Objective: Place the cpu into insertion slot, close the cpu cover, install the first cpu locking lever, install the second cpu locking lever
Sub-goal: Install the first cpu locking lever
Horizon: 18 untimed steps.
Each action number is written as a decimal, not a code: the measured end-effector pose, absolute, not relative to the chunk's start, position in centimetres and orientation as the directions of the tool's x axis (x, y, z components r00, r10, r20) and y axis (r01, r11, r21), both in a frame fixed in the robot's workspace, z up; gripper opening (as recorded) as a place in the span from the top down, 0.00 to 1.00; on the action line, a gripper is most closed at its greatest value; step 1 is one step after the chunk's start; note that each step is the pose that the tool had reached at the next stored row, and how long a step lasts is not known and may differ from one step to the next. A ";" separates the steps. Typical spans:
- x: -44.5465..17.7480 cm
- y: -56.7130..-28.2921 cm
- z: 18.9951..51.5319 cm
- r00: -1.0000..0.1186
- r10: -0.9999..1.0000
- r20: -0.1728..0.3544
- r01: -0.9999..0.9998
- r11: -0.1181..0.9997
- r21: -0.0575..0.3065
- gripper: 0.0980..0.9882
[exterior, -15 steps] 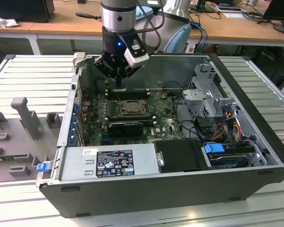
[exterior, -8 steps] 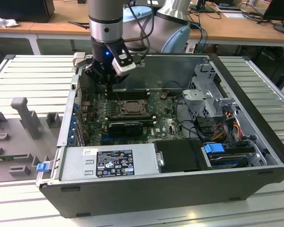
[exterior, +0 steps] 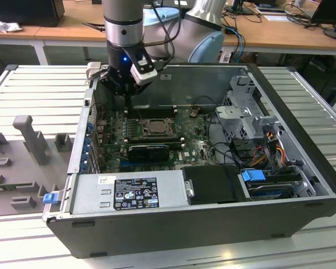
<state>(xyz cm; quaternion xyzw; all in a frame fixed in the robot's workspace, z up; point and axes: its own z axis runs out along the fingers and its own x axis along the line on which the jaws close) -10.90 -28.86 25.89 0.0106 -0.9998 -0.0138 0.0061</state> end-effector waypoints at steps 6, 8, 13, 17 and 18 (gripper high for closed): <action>-7.9 -28.6 25.7 -1.000 -0.021 0.012 -0.021 0.999 0.028 0.99; -7.0 -28.5 25.5 -1.000 -0.021 0.012 -0.021 0.999 0.028 0.99; -4.7 -28.5 25.0 -1.000 -0.021 0.012 -0.021 0.999 0.028 0.99; -4.4 -28.7 25.0 -1.000 -0.021 -0.002 -0.021 0.998 0.066 0.99; -4.4 -28.7 24.9 -1.000 -0.021 -0.007 -0.022 0.998 0.066 0.99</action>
